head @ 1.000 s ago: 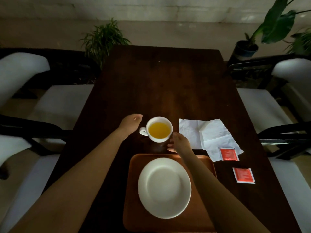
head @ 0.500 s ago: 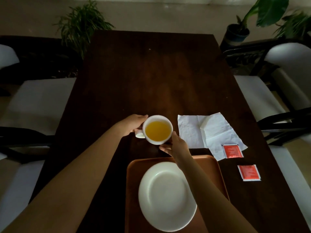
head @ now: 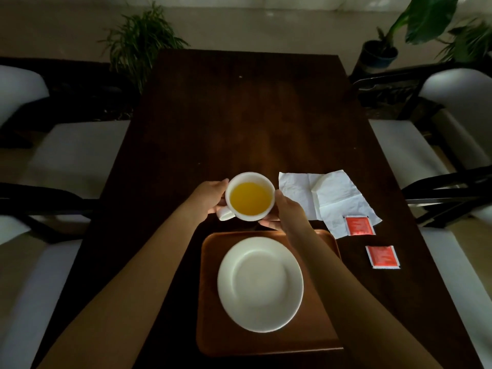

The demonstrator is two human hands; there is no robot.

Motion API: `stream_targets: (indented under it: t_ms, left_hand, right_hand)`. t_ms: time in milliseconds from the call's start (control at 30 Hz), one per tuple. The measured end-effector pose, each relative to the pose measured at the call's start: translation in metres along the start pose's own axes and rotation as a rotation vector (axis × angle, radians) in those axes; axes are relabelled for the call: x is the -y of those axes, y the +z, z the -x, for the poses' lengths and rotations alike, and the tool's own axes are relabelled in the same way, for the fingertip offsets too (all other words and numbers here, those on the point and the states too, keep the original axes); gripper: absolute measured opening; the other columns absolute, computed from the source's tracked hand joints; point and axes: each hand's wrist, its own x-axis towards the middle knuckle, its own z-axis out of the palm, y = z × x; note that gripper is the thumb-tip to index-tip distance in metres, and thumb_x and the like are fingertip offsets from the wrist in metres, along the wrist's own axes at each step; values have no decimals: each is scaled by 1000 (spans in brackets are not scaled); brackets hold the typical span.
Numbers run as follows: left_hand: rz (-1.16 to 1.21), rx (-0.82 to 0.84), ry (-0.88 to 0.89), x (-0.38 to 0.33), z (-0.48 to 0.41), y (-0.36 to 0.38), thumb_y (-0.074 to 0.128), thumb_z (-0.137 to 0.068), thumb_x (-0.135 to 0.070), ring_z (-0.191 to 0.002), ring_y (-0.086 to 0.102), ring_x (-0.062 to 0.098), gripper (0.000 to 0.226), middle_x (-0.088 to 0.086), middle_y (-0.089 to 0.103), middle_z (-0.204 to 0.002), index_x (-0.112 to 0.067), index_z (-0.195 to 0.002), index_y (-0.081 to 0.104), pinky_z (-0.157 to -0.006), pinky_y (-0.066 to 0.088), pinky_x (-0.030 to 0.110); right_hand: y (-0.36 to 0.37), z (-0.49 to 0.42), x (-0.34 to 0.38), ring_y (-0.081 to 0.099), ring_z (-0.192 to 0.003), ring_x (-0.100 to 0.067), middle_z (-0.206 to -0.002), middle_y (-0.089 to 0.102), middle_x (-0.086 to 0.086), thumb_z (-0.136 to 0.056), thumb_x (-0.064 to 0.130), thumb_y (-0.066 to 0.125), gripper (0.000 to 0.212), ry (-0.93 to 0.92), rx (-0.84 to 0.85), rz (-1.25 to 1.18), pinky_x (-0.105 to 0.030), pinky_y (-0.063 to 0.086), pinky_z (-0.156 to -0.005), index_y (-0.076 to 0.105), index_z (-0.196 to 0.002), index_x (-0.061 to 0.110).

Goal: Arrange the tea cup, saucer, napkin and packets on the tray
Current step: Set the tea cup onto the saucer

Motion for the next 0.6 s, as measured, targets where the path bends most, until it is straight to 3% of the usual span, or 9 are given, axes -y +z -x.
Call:
stream_targets:
  t_ms: [100,200,267,367,433,500,600]
  left_hand:
    - [73,-51,-8,11,33,7,42,-98,-27,-90,64,22,32,17,66,-110,-6,-115,59,-76,51,36]
    - [146,-89,-15,27,68,17,41,-99,-25,-71,61,11,29,5,64,-88,-7,-114,58,-58,50,27]
    - [190,-110,-35,39,88,24,40,-99,-24,-69,59,11,27,3,63,-82,-8,-112,58,-55,47,24]
    - [207,-132,-53,59,112,36,39,-100,-24,-81,61,23,34,13,63,-99,-2,-119,57,-57,45,26]
    - [231,-157,-35,71,124,43,36,-100,-21,-83,61,26,34,16,60,-105,-5,-126,52,-58,44,28]
    - [241,-180,-23,82,133,49,34,-101,-21,-79,61,24,32,15,60,-105,-7,-123,52,-57,43,27]
    - [262,-207,-61,94,141,56,36,-100,-24,-80,60,23,27,15,61,-107,-11,-107,58,-52,47,25]
  right_hand:
    - [-7,17,-4,67,-87,-26,-107,66,-18,-96,31,38,29,-57,11,117,-24,59,-57,59,-99,11]
    - [-15,33,-16,67,-85,-27,-98,67,-17,-98,31,36,31,-102,18,207,-25,57,-57,59,-87,14]
    - [-22,41,-26,66,-86,-28,-89,67,-13,-98,34,35,37,-100,22,226,-27,56,-60,61,-82,13]
    - [-32,53,-39,65,-72,-19,-77,66,-4,-98,35,33,40,-114,44,290,-24,56,-57,61,-73,21]
    - [-36,57,-47,65,-69,-18,-77,65,-5,-98,36,33,41,-106,57,313,-32,59,-63,60,-72,19]
    - [-39,61,-54,67,-77,-29,-83,67,-13,-98,35,33,43,-107,65,340,-45,58,-76,63,-77,12]
    - [-42,66,-62,67,-90,-40,-98,68,-28,-98,33,33,48,-125,69,378,-52,56,-81,63,-94,-3]
